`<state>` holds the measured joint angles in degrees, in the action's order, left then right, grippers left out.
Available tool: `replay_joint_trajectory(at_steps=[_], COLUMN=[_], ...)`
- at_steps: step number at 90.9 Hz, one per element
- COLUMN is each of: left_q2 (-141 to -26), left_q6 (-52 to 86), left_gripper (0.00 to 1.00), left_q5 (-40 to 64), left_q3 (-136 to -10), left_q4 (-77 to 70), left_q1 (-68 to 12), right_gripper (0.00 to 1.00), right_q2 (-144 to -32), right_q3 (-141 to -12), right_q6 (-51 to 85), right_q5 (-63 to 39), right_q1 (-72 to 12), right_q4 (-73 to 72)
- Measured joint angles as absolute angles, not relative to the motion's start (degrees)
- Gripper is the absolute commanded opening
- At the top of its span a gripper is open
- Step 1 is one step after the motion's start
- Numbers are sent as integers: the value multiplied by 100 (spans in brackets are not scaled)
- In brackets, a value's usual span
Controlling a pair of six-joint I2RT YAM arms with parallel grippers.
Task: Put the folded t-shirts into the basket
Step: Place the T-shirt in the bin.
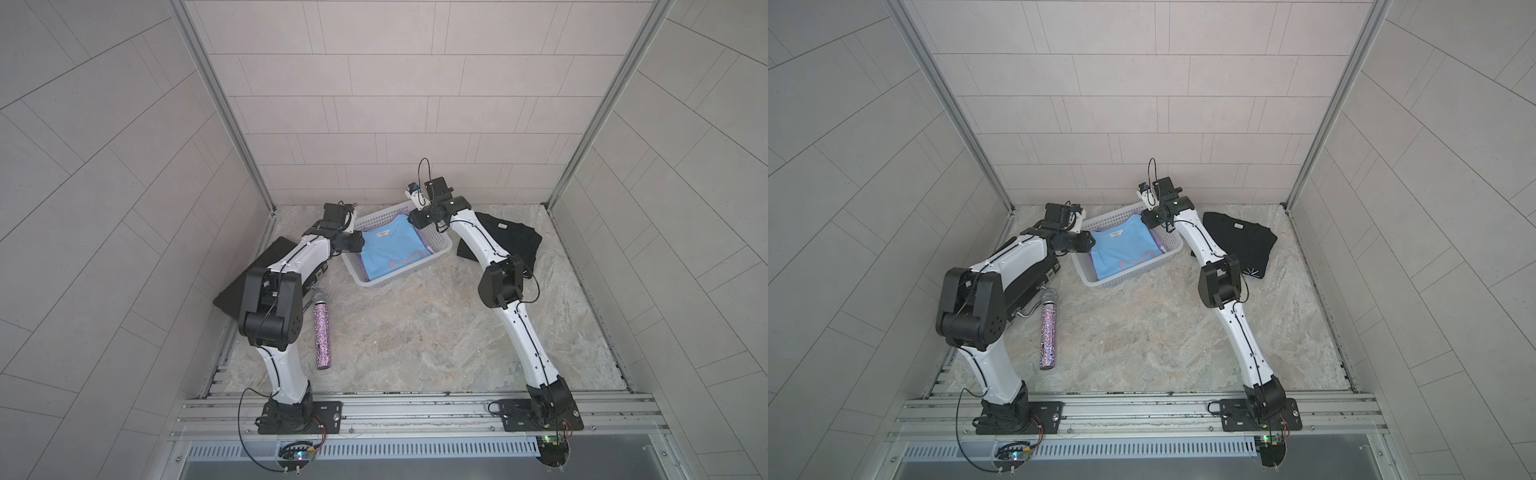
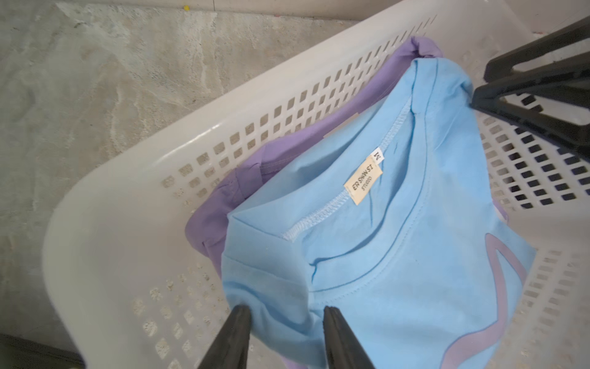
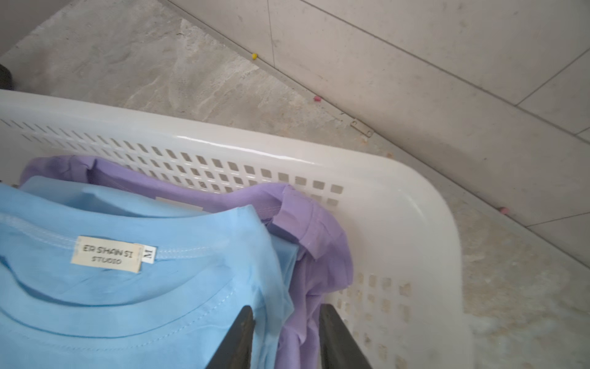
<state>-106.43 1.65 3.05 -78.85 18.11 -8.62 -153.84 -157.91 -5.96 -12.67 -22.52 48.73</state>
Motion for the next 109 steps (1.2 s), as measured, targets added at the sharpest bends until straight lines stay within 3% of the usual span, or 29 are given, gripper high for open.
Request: replay_joint_trajectory(at_steps=[20, 45, 82, 109], left_q2=[-10560, -10068, -11546, -11760], left_q6=[69, -242, -381, -454], left_gripper=[46, 47, 47, 48], left_q5=[64, 725, 687, 565], left_q3=[-7773, -7673, -8746, -9218], left_q4=[1737, 1675, 2322, 2827], left_q1=[-864, -1055, -1138, -1138], right_gripper=[50, 49, 48, 50], right_q2=[-15380, -14890, -14936, -14597], right_q3=[-16003, -15522, -15443, -14977], right_q6=[-823, -1267, -1131, -1120], right_q5=[-1076, -2001, -2163, -2423], right_q1=[-2248, -2283, -2349, -2001], right_q4=[4866, 5336, 5317, 5406])
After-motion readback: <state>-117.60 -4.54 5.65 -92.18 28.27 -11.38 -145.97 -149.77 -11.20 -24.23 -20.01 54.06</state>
